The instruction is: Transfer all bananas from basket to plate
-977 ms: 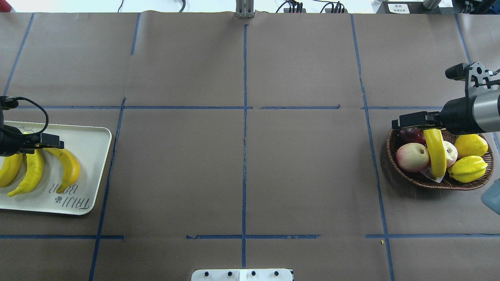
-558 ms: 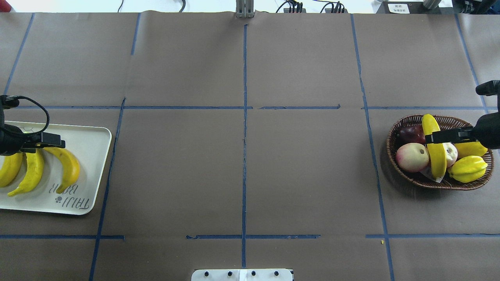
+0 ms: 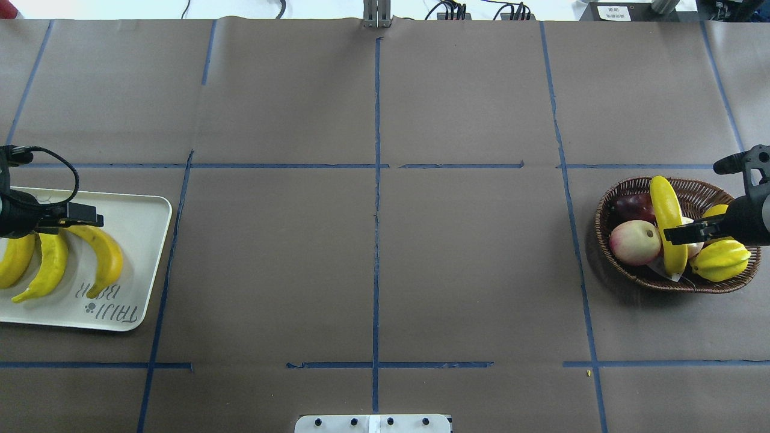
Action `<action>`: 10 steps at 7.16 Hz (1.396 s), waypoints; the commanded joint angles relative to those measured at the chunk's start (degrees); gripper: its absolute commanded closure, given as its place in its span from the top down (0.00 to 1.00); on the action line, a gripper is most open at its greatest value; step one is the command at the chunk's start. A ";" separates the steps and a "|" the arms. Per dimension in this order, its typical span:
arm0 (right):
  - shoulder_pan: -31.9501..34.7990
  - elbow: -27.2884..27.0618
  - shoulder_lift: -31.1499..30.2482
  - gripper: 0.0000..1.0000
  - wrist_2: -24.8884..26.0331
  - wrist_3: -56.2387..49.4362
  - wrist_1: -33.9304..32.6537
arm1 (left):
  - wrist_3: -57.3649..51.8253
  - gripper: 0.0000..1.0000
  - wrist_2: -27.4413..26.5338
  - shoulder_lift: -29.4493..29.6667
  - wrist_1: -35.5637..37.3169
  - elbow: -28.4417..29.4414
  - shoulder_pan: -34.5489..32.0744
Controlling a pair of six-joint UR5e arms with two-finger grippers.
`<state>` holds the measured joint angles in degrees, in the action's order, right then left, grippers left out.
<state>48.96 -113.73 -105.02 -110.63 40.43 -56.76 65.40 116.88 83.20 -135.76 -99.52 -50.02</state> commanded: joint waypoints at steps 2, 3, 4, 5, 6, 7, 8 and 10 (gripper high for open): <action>-3.52 0.35 -0.01 0.99 3.57 -0.18 -1.51 | -0.01 1.00 0.02 0.65 -0.04 0.12 0.01; -3.87 0.44 0.08 0.99 3.58 -0.18 -1.51 | -0.01 1.00 0.02 0.65 -0.04 0.12 0.01; -4.57 0.79 0.25 0.99 3.84 -0.09 -1.51 | -0.01 1.00 0.02 0.65 -0.04 0.12 0.01; -4.84 0.79 0.25 0.88 4.80 -0.18 -1.60 | -0.01 1.00 0.02 0.65 -0.04 0.03 0.01; -4.67 0.79 0.17 0.64 4.81 -0.18 -1.60 | 0.08 1.00 0.02 0.65 -0.04 0.12 0.01; -4.58 0.79 0.08 0.33 4.72 -0.18 -1.60 | 0.08 1.00 -0.07 0.74 0.05 0.12 0.01; -4.49 0.71 0.08 0.13 4.81 -0.27 -1.60 | 0.08 1.00 -0.07 1.00 0.14 0.20 0.01; -3.71 0.01 -0.10 0.02 5.24 -0.27 -1.51 | 0.08 1.00 -0.07 1.53 0.14 0.73 0.01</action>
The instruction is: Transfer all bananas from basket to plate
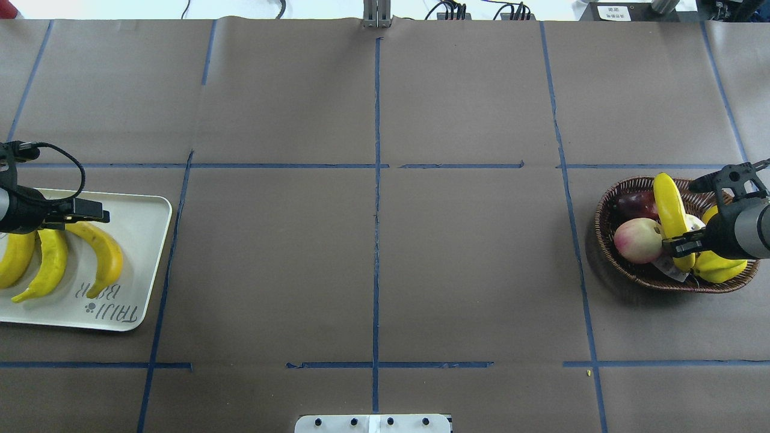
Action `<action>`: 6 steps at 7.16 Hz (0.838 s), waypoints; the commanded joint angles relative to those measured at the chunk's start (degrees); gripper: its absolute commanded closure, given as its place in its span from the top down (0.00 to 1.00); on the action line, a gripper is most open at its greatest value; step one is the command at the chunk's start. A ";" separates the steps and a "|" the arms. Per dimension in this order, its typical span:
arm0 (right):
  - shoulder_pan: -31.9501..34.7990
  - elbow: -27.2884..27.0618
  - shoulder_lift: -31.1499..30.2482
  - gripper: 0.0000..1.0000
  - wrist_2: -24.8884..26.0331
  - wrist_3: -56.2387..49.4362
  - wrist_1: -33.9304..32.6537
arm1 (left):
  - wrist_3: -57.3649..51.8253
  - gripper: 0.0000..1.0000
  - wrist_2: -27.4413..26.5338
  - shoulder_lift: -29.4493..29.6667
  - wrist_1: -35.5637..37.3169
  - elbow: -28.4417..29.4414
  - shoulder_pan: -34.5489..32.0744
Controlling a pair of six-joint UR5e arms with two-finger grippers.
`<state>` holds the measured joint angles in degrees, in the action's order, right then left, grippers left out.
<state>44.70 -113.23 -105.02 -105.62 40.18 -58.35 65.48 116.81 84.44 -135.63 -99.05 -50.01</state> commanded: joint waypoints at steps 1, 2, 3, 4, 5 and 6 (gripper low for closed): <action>1.95 -1.28 -0.27 0.01 0.15 -0.01 0.17 | 0.00 1.00 0.00 0.54 0.02 0.26 0.00; 3.53 -2.68 -0.79 0.01 0.23 -0.01 0.60 | 0.00 1.00 0.08 0.63 0.19 0.26 0.00; 5.11 -5.83 -1.93 0.01 -0.29 0.08 0.87 | 0.09 1.00 0.08 1.07 0.28 0.26 0.00; 5.91 -7.78 -1.51 0.01 -1.94 0.77 0.96 | 0.09 1.00 0.08 1.16 0.37 0.26 0.00; 6.70 -8.32 1.28 0.02 -6.31 3.74 0.96 | 0.09 1.00 0.00 1.86 0.45 0.26 0.00; 6.62 -7.89 5.49 0.01 -9.40 13.16 2.26 | 0.79 1.00 0.08 2.56 0.54 0.26 0.00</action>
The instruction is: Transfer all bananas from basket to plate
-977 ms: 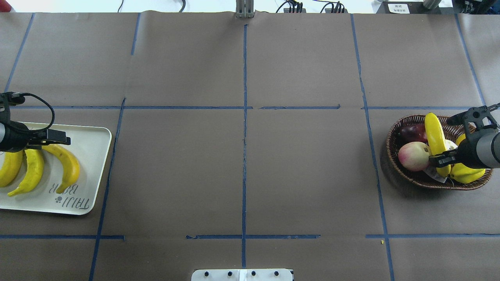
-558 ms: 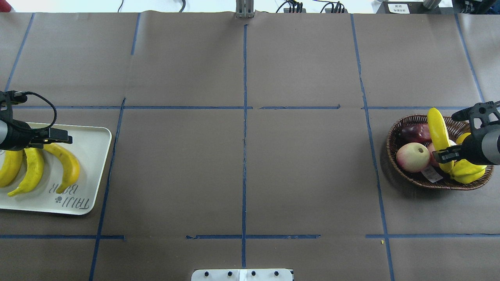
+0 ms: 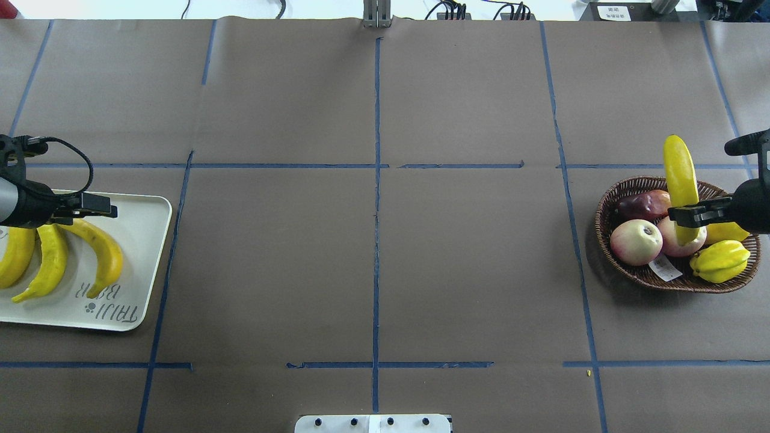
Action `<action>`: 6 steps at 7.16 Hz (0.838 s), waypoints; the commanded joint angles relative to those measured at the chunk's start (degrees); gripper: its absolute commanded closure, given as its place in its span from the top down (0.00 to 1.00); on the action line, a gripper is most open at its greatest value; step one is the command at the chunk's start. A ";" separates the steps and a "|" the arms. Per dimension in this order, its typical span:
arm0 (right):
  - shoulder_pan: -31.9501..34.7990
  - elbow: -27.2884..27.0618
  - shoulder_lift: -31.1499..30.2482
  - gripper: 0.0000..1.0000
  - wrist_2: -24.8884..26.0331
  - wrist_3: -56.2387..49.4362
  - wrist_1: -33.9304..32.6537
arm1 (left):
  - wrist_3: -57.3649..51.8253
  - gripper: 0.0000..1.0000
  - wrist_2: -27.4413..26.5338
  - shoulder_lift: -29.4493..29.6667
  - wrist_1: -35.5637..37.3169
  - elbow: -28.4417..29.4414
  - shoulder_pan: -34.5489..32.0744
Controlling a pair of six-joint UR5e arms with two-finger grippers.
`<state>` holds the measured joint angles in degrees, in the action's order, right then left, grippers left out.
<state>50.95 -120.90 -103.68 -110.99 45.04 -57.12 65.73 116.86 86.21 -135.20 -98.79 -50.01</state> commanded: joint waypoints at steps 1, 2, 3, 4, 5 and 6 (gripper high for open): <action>0.38 1.27 9.24 0.01 -6.75 19.01 4.78 | 3.33 1.00 0.04 1.93 -0.06 0.00 0.00; -0.23 4.85 14.16 0.02 -7.48 28.69 11.44 | 8.23 1.00 0.12 4.03 -0.67 -0.43 0.00; -3.89 9.93 18.30 0.02 -7.13 38.18 22.20 | 15.58 1.00 0.12 7.62 -0.85 -0.96 0.09; -8.02 15.81 21.91 0.03 -3.74 45.32 33.62 | 22.53 1.00 0.12 11.14 -3.73 -1.05 0.17; -13.89 19.52 22.73 0.03 3.17 47.83 42.70 | 28.60 1.00 0.04 12.48 -10.37 -0.10 1.13; -20.21 21.39 24.13 0.03 10.46 47.42 47.05 | 34.58 1.00 -0.05 16.06 -15.48 0.87 6.80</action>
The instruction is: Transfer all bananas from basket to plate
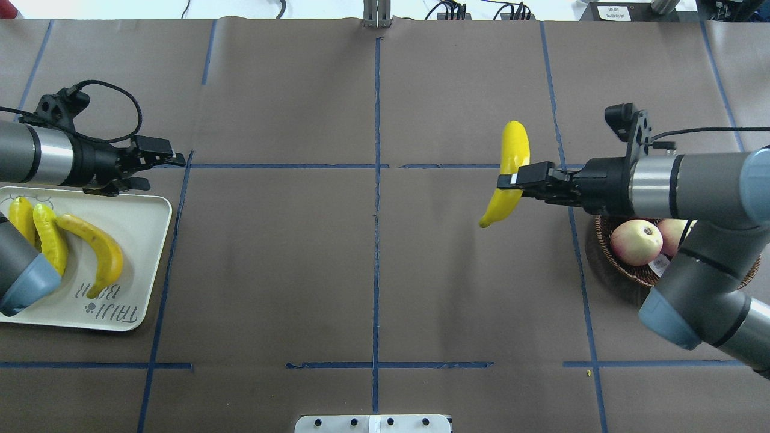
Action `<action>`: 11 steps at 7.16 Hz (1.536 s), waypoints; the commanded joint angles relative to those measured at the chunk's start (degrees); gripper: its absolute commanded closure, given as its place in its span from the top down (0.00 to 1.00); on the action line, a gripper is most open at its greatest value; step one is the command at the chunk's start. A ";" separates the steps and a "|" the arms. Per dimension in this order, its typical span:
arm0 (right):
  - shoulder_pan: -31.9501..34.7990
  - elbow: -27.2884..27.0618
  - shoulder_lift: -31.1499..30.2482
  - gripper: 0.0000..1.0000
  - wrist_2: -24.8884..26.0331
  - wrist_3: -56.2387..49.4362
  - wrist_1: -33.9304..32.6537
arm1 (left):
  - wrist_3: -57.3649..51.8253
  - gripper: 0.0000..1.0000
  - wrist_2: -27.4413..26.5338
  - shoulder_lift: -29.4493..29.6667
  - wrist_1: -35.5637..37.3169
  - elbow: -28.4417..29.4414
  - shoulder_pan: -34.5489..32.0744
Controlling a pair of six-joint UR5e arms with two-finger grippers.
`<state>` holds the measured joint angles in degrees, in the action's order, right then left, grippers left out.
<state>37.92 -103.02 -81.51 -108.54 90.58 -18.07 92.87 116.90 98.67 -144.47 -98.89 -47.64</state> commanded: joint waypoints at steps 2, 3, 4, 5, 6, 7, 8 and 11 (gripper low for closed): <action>-10.66 7.29 8.88 0.03 10.09 1.71 8.05 | 15.46 1.00 -0.36 13.86 -5.91 2.47 8.16; -11.37 7.31 9.52 0.03 10.27 1.18 7.88 | 18.46 1.00 -0.45 16.87 -5.82 3.35 8.96; -12.07 7.48 9.61 0.03 10.28 -1.34 7.35 | 18.58 1.00 -0.45 19.86 -5.64 5.18 9.31; -12.42 7.57 10.05 0.03 10.36 -2.76 7.35 | 18.49 1.00 -0.53 22.33 -5.64 7.73 10.18; -12.60 7.57 10.40 0.03 10.28 -2.86 7.26 | 18.58 1.00 -0.54 23.74 -5.64 8.79 10.45; -12.69 7.57 10.58 0.03 10.28 -3.12 7.17 | 18.58 1.00 -1.23 25.15 -5.64 10.02 10.72; -13.13 7.66 11.36 0.02 10.28 -3.21 7.08 | 18.58 1.00 -2.89 25.95 -5.73 11.08 11.59; -13.66 7.66 12.78 0.03 10.36 -3.30 5.06 | 18.75 0.99 -5.19 28.76 -5.73 12.50 13.27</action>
<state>24.44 -95.42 -69.00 -98.18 87.35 -12.68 111.53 112.21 126.40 -150.20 -86.84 -34.73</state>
